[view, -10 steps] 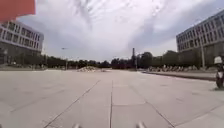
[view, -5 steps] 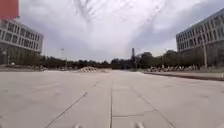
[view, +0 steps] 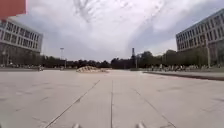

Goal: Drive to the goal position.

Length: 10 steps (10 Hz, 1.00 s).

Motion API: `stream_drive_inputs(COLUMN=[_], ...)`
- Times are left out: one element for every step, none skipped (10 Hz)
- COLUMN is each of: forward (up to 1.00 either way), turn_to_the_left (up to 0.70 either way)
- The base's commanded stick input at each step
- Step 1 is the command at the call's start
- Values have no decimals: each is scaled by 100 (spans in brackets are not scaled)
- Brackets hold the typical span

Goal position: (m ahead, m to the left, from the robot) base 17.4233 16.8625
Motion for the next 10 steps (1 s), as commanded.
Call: stream_drive_inputs(forward=[70, 70, 70, 70, 70, 70, 70, 70, 70, 70], turn_to_the_left=[0, 1, 10, 14, 14, 9, 0, 0, 0, 1])
